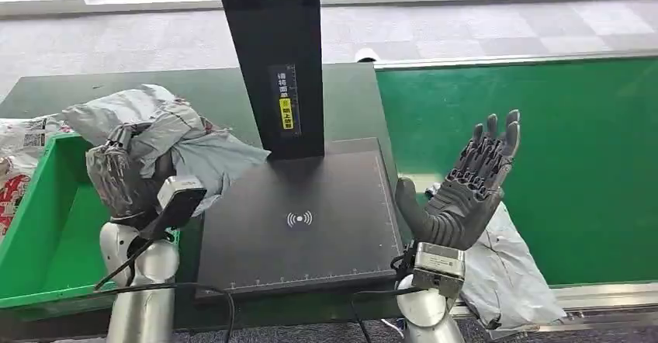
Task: Moved the parcel from conveyor to table for the left to box.
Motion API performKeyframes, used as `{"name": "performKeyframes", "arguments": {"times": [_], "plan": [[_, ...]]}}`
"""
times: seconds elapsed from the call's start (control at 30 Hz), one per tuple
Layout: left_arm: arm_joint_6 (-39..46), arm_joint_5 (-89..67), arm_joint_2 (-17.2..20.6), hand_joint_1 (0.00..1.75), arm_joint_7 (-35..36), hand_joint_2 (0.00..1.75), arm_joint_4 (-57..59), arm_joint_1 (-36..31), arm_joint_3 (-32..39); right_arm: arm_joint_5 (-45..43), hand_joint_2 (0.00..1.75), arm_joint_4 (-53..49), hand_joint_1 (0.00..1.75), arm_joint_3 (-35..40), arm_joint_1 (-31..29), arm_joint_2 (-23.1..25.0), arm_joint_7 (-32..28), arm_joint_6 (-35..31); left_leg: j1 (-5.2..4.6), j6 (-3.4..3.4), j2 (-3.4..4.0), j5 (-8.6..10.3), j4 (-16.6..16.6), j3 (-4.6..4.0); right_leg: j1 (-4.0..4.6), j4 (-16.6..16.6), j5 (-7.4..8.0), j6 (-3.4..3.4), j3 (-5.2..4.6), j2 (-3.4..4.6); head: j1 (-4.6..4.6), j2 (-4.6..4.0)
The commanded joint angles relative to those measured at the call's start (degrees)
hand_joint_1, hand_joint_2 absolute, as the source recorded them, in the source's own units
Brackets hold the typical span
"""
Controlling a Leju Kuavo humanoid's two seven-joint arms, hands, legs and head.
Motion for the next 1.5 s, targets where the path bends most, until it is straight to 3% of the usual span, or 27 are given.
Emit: {"name": "performKeyframes", "arguments": {"times": [0.03,0.27,0.37,0.47,0.5,0.63,0.7,0.93,1.27,1.33,1.37,1.4,1.43,1.5], "plan": [[-0.1,-5.7,0.0,1.75,2.3,1.75,-10.0,-2.0,6.0,-1.4,1.75,2.7,0.00,-1.3,1.1,1.5,0.2,0.1,0.07,-0.02,0.03,-0.02,0.0,0.00,0.08,0.0,0.01,-0.06,0.03,0.00,0.00,0.00],[-0.1,-10.8,0.0,1.75,2.9,1.75,-10.8,-4.7,11.4,-2.2,1.75,2.7,0.00,-1.8,1.4,1.5,0.2,0.1,0.04,-0.03,-0.03,0.00,0.0,0.07,0.05,0.0,0.00,-0.06,0.07,-0.06,0.00,0.00],[-0.1,-11.7,0.0,1.75,0.2,1.75,-5.1,-8.6,19.2,-2.4,1.75,2.8,0.00,-1.9,1.6,1.5,0.2,0.1,0.05,-0.04,-0.04,0.03,-0.1,0.16,0.07,-0.1,0.02,-0.11,0.16,-0.09,0.00,0.00],[-0.1,-22.0,0.7,1.75,5.1,1.75,2.1,-12.3,26.0,-2.6,1.75,3.4,0.00,-2.5,1.7,1.5,0.2,0.1,0.05,-0.04,-0.05,0.04,-0.1,0.19,0.08,-0.1,0.03,-0.10,0.16,-0.09,0.00,0.00],[-0.1,-21.5,1.1,1.75,3.8,1.75,3.5,-12.7,28.3,-3.0,1.75,3.0,0.00,-2.4,2.3,1.5,0.2,0.1,0.03,-0.04,-0.08,0.04,-0.1,0.19,0.07,-0.1,0.02,-0.07,0.18,-0.11,0.00,0.00],[-0.1,-21.9,1.5,1.75,2.8,1.75,5.2,-13.5,31.1,-2.7,1.75,2.1,0.00,-2.1,3.4,1.5,0.2,0.1,0.04,-0.05,-0.09,0.07,-0.2,0.23,0.07,-0.2,0.04,-0.09,0.22,-0.14,0.00,0.00],[-0.1,-22.8,2.5,1.75,5.6,1.75,8.8,-14.5,32.8,-2.4,1.75,1.9,0.00,-2.3,3.7,1.5,0.2,0.1,0.07,-0.06,-0.02,0.05,-0.2,0.27,0.11,-0.2,0.04,-0.13,0.23,-0.12,0.00,0.00],[-0.1,-23.7,5.1,1.75,10.3,1.75,16.6,-16.1,36.3,-1.6,1.75,1.3,0.00,-2.5,4.6,1.5,0.2,0.1,0.01,-0.04,-0.18,0.05,-0.1,0.20,0.03,-0.1,0.01,-0.11,0.20,-0.22,0.00,0.00],[-0.1,-23.7,5.1,1.75,10.3,1.75,16.6,-16.1,36.3,-1.6,1.75,1.3,0.00,-2.5,4.6,1.5,0.2,0.1,0.07,-0.05,-0.20,0.06,-0.1,0.15,0.11,-0.2,0.02,-0.14,0.20,-0.26,0.00,0.00],[-0.1,-26.7,6.0,1.75,14.9,1.75,18.5,-16.0,34.2,-1.9,1.75,1.5,0.00,-2.4,4.6,1.5,0.2,0.1,0.07,-0.04,-0.23,0.05,-0.1,0.12,0.10,-0.1,0.01,-0.12,0.18,-0.27,0.00,0.00],[-0.1,-26.8,6.3,0.00,16.0,1.75,19.1,-15.9,33.5,-2.0,1.75,1.7,0.00,-2.4,4.5,1.5,0.2,0.1,0.08,-0.05,-0.24,0.06,-0.2,0.18,0.11,-0.2,0.02,-0.15,0.25,-0.30,0.00,0.00],[-0.2,-19.0,13.3,0.00,13.1,1.75,23.9,-14.0,31.8,-1.8,1.75,1.2,0.00,-2.2,4.8,1.5,0.2,0.1,0.08,-0.06,-0.24,0.08,-0.2,0.22,0.12,-0.2,0.02,-0.17,0.27,-0.31,0.00,0.00],[-0.1,-25.5,7.8,0.00,19.3,1.75,21.2,-15.8,30.3,-2.0,1.75,1.9,0.00,-2.4,4.3,1.5,0.2,0.1,0.05,-0.04,-0.21,0.05,-0.1,0.08,0.08,-0.1,0.01,-0.11,0.12,-0.25,0.00,0.00],[-0.1,-25.5,7.8,0.00,19.3,1.75,21.2,-15.8,30.3,-2.0,1.75,1.9,0.00,-2.4,4.3,1.5,0.2,0.1,0.04,-0.04,-0.26,0.06,-0.1,0.09,0.08,-0.1,0.00,-0.11,0.14,-0.29,0.00,0.00]]}}
